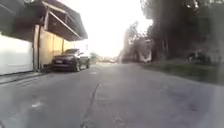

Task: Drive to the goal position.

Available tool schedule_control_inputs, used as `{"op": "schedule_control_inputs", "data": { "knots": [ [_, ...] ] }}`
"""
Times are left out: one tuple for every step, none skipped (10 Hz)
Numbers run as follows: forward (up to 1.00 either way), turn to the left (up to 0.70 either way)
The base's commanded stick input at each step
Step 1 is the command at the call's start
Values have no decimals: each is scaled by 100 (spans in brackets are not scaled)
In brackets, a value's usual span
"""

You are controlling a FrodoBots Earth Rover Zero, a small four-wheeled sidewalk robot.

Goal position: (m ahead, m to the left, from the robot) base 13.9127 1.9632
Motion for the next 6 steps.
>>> {"op": "schedule_control_inputs", "data": {
  "knots": [
    [100, 2],
    [100, 2],
    [100, 2],
    [100, 2],
    [100, 2],
    [100, 2]
  ]
}}
